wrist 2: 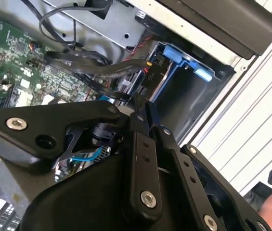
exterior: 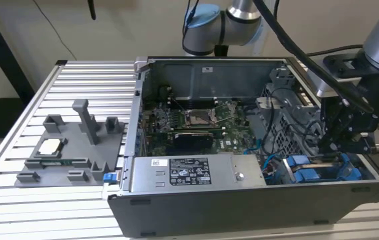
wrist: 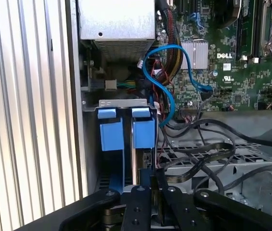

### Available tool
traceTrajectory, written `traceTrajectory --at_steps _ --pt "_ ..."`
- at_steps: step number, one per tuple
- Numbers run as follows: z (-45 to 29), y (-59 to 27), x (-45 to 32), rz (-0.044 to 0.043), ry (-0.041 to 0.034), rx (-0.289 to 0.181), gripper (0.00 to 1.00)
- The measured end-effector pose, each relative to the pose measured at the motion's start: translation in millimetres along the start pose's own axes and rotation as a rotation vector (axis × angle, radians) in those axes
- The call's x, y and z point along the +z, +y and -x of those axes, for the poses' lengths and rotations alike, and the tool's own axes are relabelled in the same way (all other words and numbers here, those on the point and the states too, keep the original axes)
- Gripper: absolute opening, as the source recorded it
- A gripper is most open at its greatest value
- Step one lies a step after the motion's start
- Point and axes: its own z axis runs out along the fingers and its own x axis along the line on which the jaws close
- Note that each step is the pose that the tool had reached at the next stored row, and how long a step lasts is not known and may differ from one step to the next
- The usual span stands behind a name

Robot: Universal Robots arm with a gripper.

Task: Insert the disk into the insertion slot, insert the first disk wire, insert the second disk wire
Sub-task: 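Insert the second disk wire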

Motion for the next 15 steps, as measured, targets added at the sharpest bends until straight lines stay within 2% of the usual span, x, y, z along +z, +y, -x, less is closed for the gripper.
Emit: traceTrajectory --at_steps 4,10,15 --pt "0.0 0.1 1.0 -0.0012 0.0004 0.000 0.16" --pt "-0.6 0.6 7.8 -0.0224 -0.0002 -0.002 0.16" --pt "-0.8 1.0 9.9 -0.0239 -0.0004 -0.002 0.16"
